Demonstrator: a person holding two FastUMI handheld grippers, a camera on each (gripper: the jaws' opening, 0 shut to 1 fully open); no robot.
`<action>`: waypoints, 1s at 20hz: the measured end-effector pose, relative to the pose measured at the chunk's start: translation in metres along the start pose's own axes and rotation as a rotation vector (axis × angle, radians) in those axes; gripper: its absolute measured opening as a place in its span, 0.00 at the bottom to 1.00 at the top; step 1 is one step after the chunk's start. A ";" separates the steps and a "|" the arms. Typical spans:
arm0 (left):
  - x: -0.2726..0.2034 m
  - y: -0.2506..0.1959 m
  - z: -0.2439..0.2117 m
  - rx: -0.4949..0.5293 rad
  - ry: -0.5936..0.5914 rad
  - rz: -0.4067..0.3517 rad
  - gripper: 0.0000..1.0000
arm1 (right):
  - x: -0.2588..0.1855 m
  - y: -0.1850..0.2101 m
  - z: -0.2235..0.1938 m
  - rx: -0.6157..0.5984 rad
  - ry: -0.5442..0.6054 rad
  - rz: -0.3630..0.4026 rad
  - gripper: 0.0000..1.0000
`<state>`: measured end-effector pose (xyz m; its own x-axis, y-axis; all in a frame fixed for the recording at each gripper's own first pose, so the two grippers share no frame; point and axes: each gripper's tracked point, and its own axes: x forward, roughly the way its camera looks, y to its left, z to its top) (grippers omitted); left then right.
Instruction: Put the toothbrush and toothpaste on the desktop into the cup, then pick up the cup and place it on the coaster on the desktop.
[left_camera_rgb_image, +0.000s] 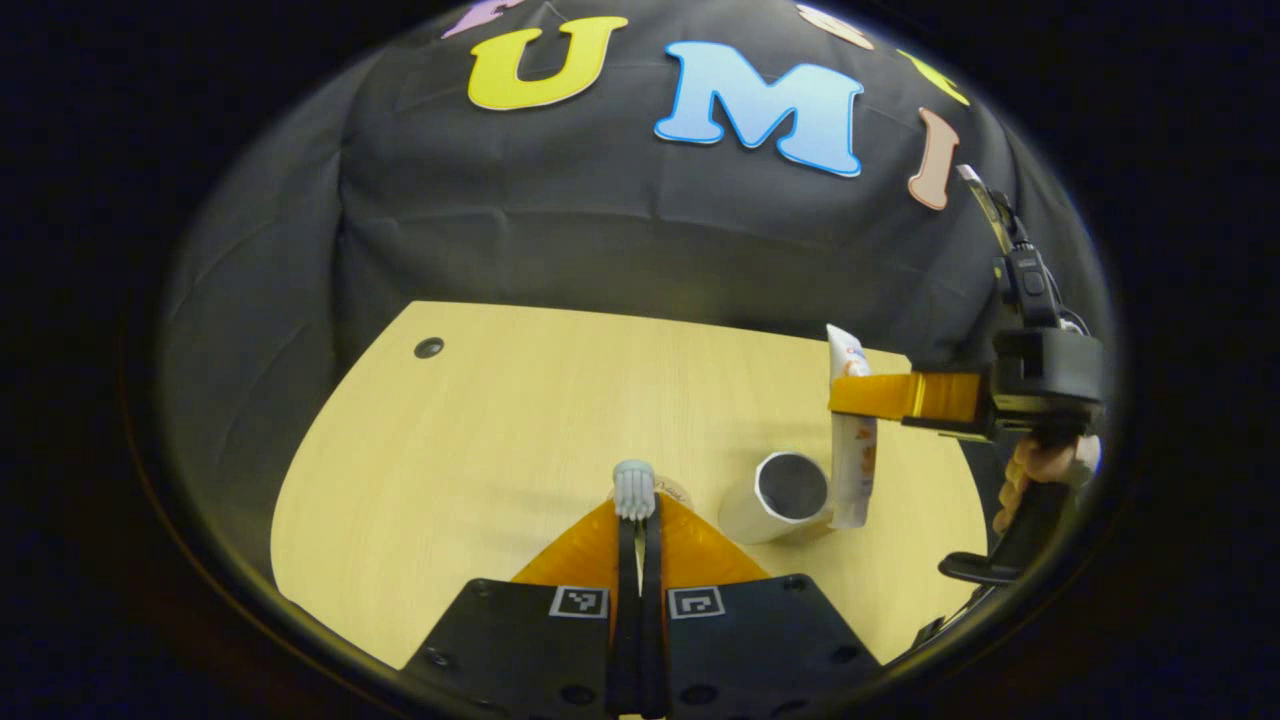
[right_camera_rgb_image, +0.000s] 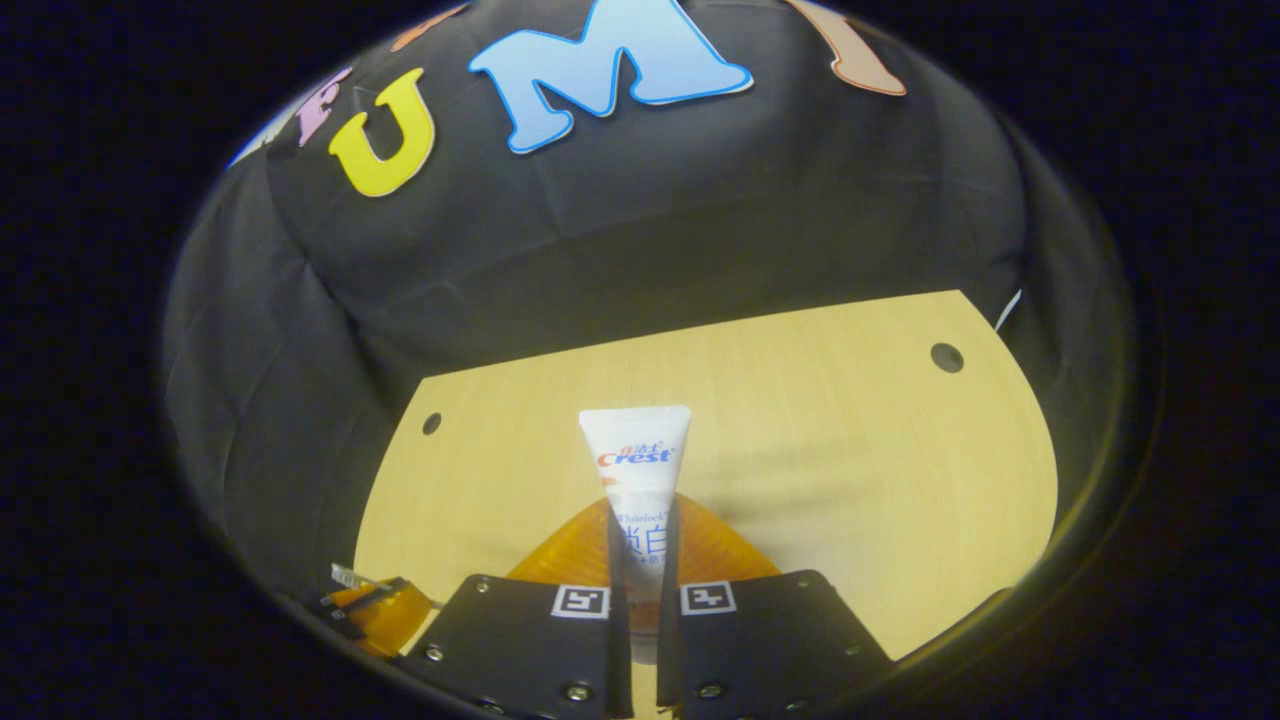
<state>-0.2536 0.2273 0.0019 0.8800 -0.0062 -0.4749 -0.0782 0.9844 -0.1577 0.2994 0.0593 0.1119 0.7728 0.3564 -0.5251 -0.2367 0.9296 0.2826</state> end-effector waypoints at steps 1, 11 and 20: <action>0.000 0.000 -0.003 -0.005 0.002 0.006 0.07 | 0.006 0.001 0.004 -0.001 -0.016 0.003 0.11; -0.065 -0.002 0.002 -0.041 0.006 0.062 0.07 | 0.043 0.008 0.003 -0.083 -0.136 0.030 0.11; -0.087 -0.002 0.020 -0.073 0.006 0.096 0.07 | 0.052 0.006 -0.016 -0.118 -0.116 0.038 0.16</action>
<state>-0.3209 0.2295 0.0608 0.8643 0.0858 -0.4956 -0.1957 0.9651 -0.1742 0.3286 0.0850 0.0734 0.8233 0.3842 -0.4179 -0.3288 0.9228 0.2006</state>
